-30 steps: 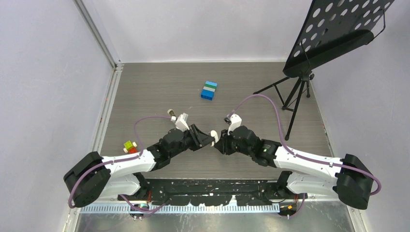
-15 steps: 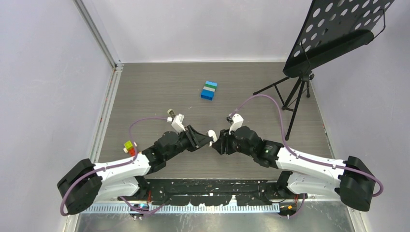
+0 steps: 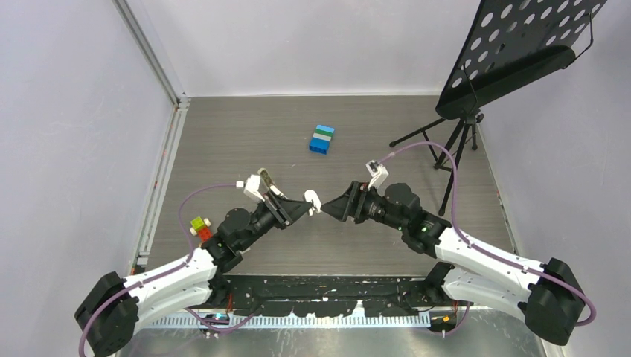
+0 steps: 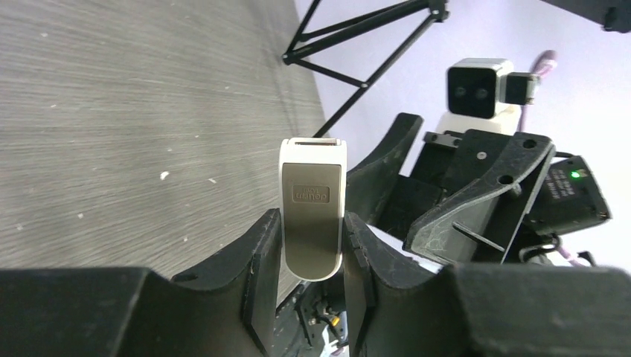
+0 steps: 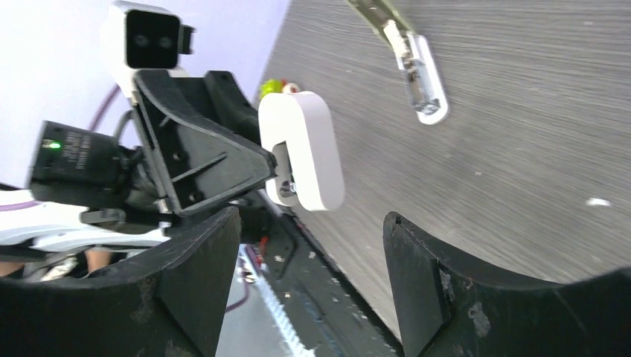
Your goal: Load the staples into the stapler
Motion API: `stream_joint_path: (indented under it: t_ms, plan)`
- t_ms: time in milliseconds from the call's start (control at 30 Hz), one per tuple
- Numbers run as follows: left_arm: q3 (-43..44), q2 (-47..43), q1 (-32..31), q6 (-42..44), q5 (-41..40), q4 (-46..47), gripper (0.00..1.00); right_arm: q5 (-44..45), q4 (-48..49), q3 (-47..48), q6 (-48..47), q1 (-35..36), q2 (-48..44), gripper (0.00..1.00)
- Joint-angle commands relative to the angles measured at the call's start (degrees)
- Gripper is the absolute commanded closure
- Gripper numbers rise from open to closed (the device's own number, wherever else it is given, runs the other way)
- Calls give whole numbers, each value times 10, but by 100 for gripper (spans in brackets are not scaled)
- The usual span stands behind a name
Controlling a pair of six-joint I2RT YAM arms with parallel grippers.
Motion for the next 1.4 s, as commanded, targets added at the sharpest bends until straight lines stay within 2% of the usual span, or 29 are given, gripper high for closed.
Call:
stream_joint_path:
  t_ms: [0,233,467,667,867,1067,1133,1200,1367]
  plan:
    - [-5,-4,3,-4,25,107,100,-48,135,-21,87,-2,2,25]
    - [-8,44,3,-39,54,224,100,-66,325,-67,170,-3,59,27]
    - [-2,71,3,-55,69,268,100,-75,440,-95,203,-4,86,38]
    - [-10,57,3,-61,60,268,100,-67,443,-111,199,-8,58,46]
    - [-8,47,3,-64,66,268,100,-65,441,-117,195,-10,39,59]
    - [-10,46,3,-63,70,269,100,-71,445,-120,193,-12,33,81]
    - [-13,44,3,-56,73,264,100,-74,438,-122,192,-18,25,94]
    - [-17,38,3,-46,79,254,100,-77,418,-123,188,-24,10,99]
    - [-26,10,12,-21,101,187,100,-90,312,-108,153,-45,-54,100]
